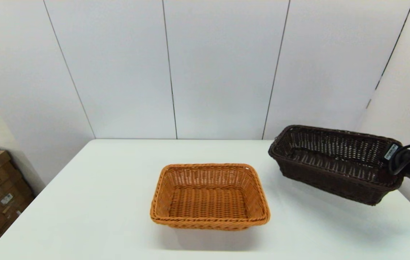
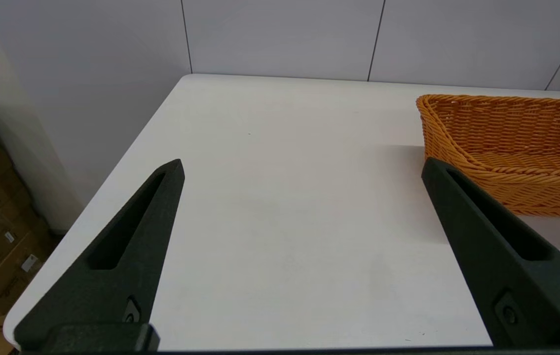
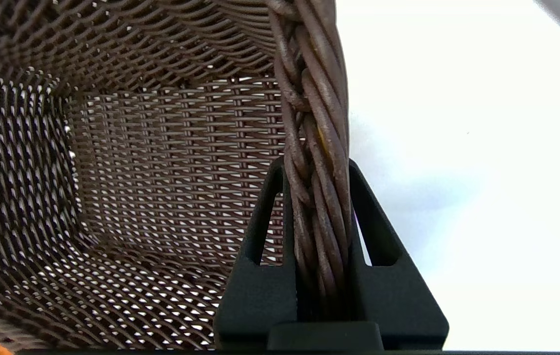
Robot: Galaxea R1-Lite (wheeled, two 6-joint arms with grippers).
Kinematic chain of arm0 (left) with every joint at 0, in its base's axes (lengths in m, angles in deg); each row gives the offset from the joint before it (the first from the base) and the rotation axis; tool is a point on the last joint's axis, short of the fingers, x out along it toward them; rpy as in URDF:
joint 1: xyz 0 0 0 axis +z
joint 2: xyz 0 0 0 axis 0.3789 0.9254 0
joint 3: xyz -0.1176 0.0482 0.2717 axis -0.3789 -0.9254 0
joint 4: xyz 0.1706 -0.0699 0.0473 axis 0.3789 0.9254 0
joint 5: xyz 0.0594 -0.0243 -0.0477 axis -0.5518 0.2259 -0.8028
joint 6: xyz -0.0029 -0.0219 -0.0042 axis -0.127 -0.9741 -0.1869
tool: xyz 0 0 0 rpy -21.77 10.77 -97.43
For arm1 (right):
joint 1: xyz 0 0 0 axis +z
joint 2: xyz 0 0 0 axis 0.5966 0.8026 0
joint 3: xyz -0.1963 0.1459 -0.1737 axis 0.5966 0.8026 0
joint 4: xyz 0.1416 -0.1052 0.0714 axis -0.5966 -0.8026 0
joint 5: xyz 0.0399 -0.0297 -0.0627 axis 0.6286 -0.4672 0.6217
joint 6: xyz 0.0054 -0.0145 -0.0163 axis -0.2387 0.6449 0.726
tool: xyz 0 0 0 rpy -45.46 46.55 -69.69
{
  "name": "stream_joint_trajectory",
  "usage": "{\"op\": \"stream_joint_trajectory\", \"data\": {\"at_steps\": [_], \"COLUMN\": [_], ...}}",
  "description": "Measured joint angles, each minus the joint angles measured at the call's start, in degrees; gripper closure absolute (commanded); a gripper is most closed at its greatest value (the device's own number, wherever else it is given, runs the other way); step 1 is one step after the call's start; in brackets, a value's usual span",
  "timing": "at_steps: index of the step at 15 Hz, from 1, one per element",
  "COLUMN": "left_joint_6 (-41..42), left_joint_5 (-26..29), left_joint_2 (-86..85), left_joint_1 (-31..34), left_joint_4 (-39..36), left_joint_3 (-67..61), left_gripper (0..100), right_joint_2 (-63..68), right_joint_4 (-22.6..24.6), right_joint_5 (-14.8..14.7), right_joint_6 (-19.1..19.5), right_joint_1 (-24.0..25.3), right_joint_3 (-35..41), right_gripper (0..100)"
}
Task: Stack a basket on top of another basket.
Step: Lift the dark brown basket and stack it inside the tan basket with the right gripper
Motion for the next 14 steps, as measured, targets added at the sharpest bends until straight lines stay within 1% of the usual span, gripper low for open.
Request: {"op": "stream_joint_trajectory", "data": {"at_steps": [3, 9, 12, 14], "left_joint_6": [0.0, 0.0, 0.0, 0.0], "left_joint_5": [0.0, 0.0, 0.0, 0.0], "left_joint_2": [0.0, 0.0, 0.0, 0.0], "left_joint_1": [0.0, 0.0, 0.0, 0.0], "left_joint_4": [0.0, 0.0, 0.0, 0.0], "left_joint_3": [0.0, 0.0, 0.0, 0.0], "left_gripper": [0, 0, 0, 0], "right_joint_2": [-2.9, -10.1, -12.8, -14.1], "right_joint_4": [-1.9, -2.2, -4.9, -5.9], "right_joint_5": [0.2, 1.3, 1.4, 1.4], "right_joint_6": [-0.1, 0.1, 0.1, 0.0], "right_joint_1": [0.0, 1.3, 5.2, 10.5], "right_joint_3": [-2.4, -3.4, -4.1, -4.4], "right_gripper": [100, 100, 100, 100]}}
